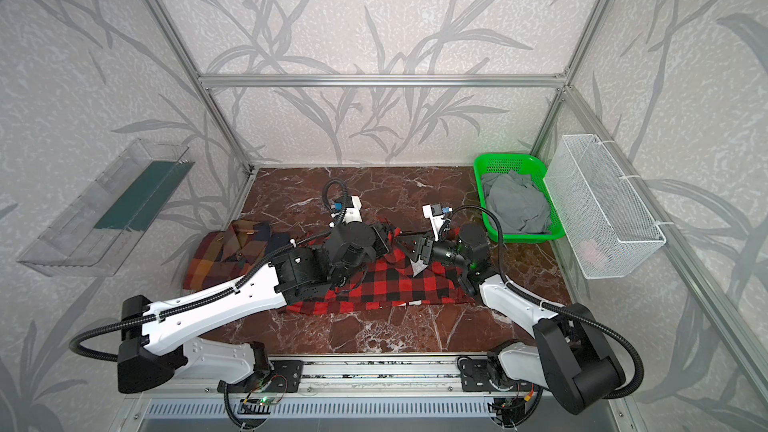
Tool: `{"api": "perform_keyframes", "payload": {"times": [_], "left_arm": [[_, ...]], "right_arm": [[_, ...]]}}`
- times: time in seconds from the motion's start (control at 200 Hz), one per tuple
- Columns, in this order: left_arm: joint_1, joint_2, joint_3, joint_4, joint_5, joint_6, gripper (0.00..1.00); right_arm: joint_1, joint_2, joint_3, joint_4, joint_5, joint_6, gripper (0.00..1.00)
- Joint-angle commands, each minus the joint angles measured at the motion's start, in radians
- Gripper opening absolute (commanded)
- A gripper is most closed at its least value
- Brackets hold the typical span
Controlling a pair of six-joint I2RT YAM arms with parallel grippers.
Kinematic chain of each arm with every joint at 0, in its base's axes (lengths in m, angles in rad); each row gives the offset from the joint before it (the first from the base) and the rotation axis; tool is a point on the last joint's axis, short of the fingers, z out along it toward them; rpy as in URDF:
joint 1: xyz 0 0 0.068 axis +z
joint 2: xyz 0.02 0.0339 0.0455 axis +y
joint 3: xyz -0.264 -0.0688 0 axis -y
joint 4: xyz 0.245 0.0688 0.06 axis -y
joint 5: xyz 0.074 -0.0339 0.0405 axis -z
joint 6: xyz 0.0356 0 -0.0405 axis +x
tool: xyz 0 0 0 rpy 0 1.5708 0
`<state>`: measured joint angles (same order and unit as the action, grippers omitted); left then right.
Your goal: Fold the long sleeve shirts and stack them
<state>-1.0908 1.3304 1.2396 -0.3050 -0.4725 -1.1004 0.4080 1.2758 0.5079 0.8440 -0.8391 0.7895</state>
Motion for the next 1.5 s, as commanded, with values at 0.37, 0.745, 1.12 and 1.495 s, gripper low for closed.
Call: {"api": "perform_keyframes", "payload": {"times": [0.37,0.745,1.12,1.495], "left_arm": [[0.034,-0.138,-0.133,0.009,-0.024,0.188,0.41],[0.254,-0.292,-0.289,0.182,0.387,1.173,0.94],[0.554,-0.035,-0.237,0.305,1.189,0.979,0.96],[0.561,-0.043,-0.442,0.626,1.412,0.674,0.96]], "right_arm": [[0.002,-0.211,0.092,-0.245,-0.021,-0.208,0.0],[0.02,-0.257,0.151,-0.51,-0.137,-0.378,0.0],[0.074,-0.282,0.159,-0.602,-0.184,-0.462,0.0],[0.077,-0.259,0.162,-0.566,-0.223,-0.447,0.0]]}}
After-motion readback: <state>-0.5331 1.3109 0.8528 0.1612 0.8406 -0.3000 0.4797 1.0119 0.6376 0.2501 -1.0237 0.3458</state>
